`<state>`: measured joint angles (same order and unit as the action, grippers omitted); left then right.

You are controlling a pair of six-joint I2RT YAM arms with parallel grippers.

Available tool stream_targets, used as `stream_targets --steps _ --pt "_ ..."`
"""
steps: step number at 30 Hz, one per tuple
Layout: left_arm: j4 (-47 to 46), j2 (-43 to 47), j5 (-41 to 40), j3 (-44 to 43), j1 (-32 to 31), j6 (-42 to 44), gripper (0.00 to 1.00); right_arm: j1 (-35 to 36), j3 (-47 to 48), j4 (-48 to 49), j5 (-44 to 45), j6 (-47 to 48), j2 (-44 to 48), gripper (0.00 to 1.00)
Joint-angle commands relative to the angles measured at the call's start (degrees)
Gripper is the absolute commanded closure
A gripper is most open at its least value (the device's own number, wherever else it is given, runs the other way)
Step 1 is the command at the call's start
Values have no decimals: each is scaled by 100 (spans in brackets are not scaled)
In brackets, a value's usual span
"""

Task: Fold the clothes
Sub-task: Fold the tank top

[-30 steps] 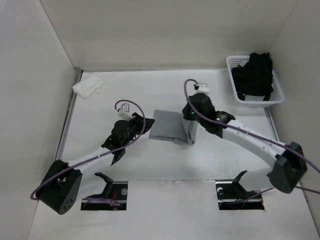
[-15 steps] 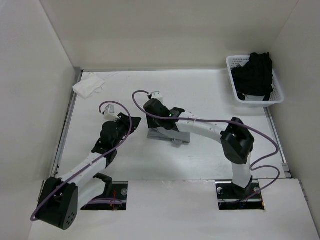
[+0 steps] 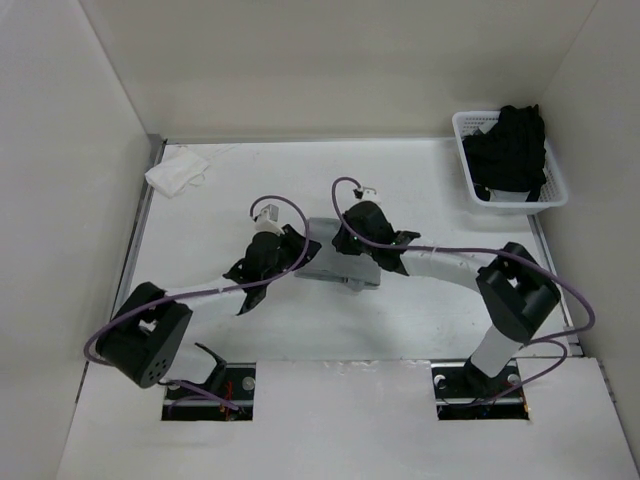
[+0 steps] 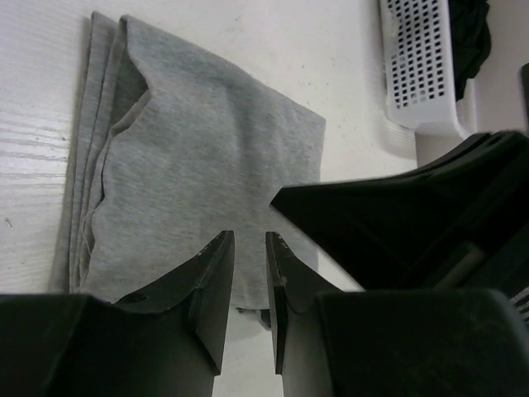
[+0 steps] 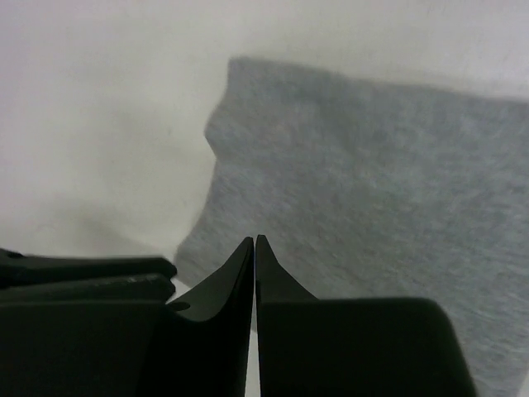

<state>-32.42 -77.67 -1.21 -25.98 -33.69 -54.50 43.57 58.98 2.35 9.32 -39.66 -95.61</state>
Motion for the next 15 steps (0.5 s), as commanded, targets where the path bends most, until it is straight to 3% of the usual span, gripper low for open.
stream_targets --steps 1,7,15 --pt "-440 -379 -186 -197 -80 -78 80 -54 -211 1187 -466 -332 -273 94" --pt "-597 -1066 -212 171 -89 -272 82 -319 376 1821 -1300 -578 -1256 94" --pt "-914 -1304 -265 663 -89 -333 83 -591 1150 2314 -1398 -1289 -2391 95"
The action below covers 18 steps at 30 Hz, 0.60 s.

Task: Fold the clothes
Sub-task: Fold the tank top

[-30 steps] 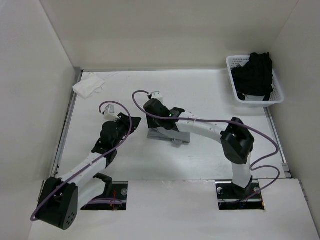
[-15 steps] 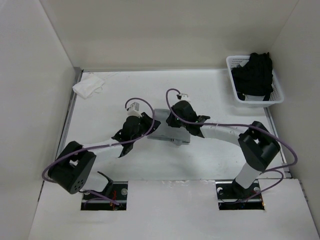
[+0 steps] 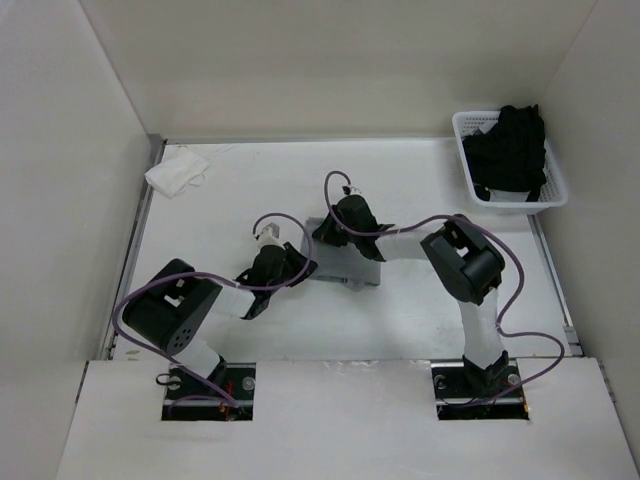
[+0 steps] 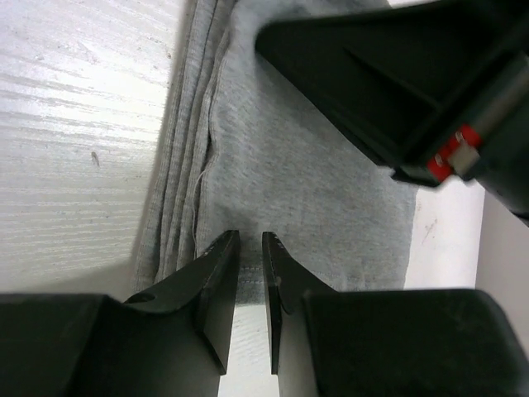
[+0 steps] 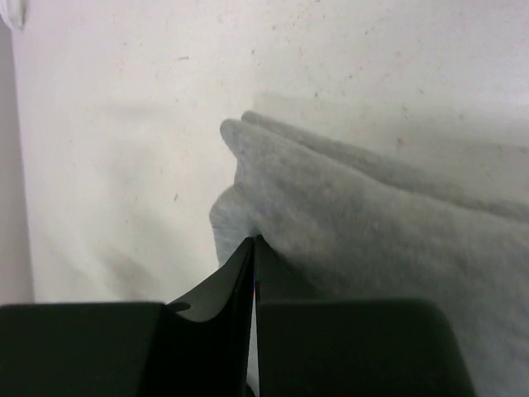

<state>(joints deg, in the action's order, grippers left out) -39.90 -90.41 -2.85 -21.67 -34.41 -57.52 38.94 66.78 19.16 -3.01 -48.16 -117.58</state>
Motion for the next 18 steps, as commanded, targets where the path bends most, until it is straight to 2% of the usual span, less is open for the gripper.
stream_targets --steps 1,13,18 --pt "-185 6 -101 286 -8 -32 83 -171 449 581 -165 -553 -282 95" --pt "8 647 -172 524 9 -23 83 -523 1363 -114 125 -1608 -740 94" --pt "535 1664 -277 471 44 143 81 -497 1084 -61 203 -1293 -100 90"
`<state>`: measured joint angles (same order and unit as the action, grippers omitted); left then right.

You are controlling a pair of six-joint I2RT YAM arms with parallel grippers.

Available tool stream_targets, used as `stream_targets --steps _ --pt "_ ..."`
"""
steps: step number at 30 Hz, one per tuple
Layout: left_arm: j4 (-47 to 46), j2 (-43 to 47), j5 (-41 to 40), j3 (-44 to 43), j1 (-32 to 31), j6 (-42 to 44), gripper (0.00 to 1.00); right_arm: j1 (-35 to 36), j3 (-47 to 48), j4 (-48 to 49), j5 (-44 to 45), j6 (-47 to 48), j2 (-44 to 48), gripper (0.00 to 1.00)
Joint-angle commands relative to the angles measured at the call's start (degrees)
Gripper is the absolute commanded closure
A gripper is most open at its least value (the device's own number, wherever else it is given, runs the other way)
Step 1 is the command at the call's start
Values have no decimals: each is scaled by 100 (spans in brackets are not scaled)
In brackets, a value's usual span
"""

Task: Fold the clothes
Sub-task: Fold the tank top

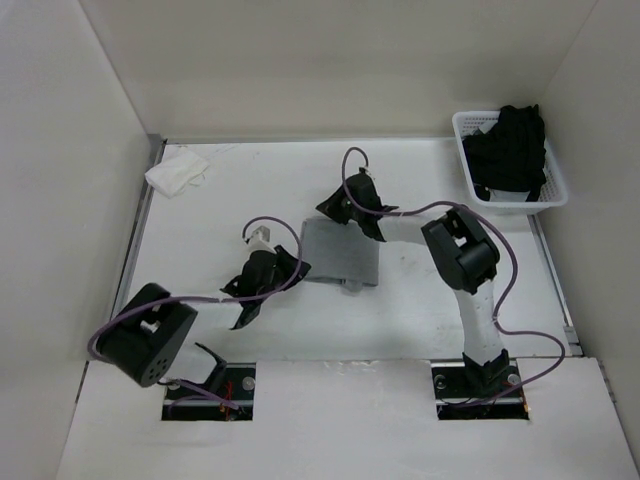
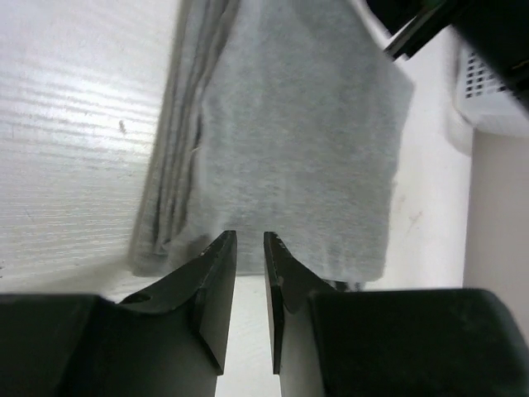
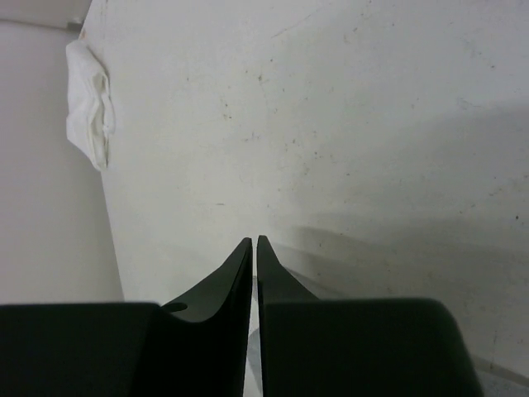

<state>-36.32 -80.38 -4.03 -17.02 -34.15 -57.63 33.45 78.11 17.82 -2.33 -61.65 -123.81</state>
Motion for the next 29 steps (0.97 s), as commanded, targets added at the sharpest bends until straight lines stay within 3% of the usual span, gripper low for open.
stream_targets --steps 1,8,16,22,29 --pt "291 951 -238 -30 18 251 80 78 -276 107 232 143 777 89" --pt "1591 2078 -660 -776 149 1130 63 113 -2534 880 593 697 2947 66" --pt "2812 2509 -669 -918 1194 1386 50 -220 -4206 390 1417 2146 5373 43" --pt "3333 2852 -608 -628 2030 1386 51 -703 -4778 318 1982 2421 6131 36" --pt "3324 2730 -809 -689 2013 1500 49 -862 -5068 617 1832 2377 6062 36"
